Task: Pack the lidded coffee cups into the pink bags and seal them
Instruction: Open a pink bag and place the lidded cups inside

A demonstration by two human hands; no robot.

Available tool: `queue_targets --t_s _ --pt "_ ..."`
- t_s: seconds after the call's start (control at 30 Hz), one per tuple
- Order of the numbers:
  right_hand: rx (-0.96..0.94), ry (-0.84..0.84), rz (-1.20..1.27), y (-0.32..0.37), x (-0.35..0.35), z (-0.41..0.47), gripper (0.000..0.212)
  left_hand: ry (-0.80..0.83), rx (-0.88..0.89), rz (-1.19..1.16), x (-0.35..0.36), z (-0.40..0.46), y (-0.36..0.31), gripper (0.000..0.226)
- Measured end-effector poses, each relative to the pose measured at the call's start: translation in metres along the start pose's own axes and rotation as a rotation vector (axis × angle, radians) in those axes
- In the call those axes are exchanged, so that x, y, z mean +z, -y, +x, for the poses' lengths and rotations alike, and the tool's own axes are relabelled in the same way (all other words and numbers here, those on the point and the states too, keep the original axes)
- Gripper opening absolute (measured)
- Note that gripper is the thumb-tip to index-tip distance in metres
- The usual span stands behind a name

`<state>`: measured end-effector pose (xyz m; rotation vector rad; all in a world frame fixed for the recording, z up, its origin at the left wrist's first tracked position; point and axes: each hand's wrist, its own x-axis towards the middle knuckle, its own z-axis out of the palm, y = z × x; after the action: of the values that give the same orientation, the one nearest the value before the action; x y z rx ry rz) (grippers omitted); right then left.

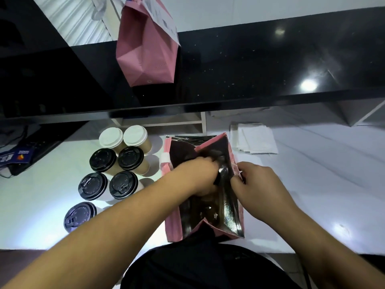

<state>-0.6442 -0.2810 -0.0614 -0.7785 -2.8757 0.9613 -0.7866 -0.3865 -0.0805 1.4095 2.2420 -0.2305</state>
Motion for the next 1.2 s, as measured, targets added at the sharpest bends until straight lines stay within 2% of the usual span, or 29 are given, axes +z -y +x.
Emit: queue_targets --t_s 0.07,0.2,0.3,0.37,0.5,0.57,0.67,0.73,0.8,1.0,1.2 --pt "-0.011 -0.001 0.01 0.003 0.0 0.001 0.021 -0.089 0.077 -0.032 -0.019 -0.021 -0.001 0.044" --pt "-0.011 0.024 0.0 0.01 0.001 0.004 0.02 -0.423 0.147 -0.3 -0.039 -0.079 0.018 0.035" --pt "-0.003 0.038 -0.009 0.016 0.002 0.005 0.022 -0.659 -0.043 -0.402 -0.025 -0.116 0.055 0.039" --pt "0.005 0.055 -0.002 0.021 0.003 0.007 0.021 -0.702 -0.204 -0.443 -0.003 -0.137 0.085 0.044" --pt "-0.016 0.057 -0.067 0.03 0.003 0.012 0.02 -0.696 -0.436 -0.478 0.052 -0.178 0.137 0.043" --pt "-0.027 0.056 -0.082 0.033 0.004 0.014 0.02 -0.603 -0.581 -0.432 0.085 -0.199 0.158 0.045" --pt "-0.025 0.053 -0.081 0.037 0.006 0.015 0.019 -0.368 -0.869 -0.399 0.13 -0.222 0.177 0.075" --pt "-0.013 0.054 -0.069 0.039 0.007 0.016 0.018 -0.249 -0.989 -0.443 0.153 -0.229 0.183 0.09" --pt "-0.01 0.055 -0.066 0.041 0.007 0.016 0.018 -0.219 -1.039 -0.491 0.17 -0.23 0.188 0.093" --pt "0.01 0.065 -0.07 0.046 0.006 0.015 0.019 -0.346 -1.085 -0.561 0.185 -0.225 0.195 0.075" --pt "0.01 0.07 -0.058 0.045 0.005 0.014 0.019 -0.308 -1.091 -0.538 0.149 -0.232 0.182 0.088"
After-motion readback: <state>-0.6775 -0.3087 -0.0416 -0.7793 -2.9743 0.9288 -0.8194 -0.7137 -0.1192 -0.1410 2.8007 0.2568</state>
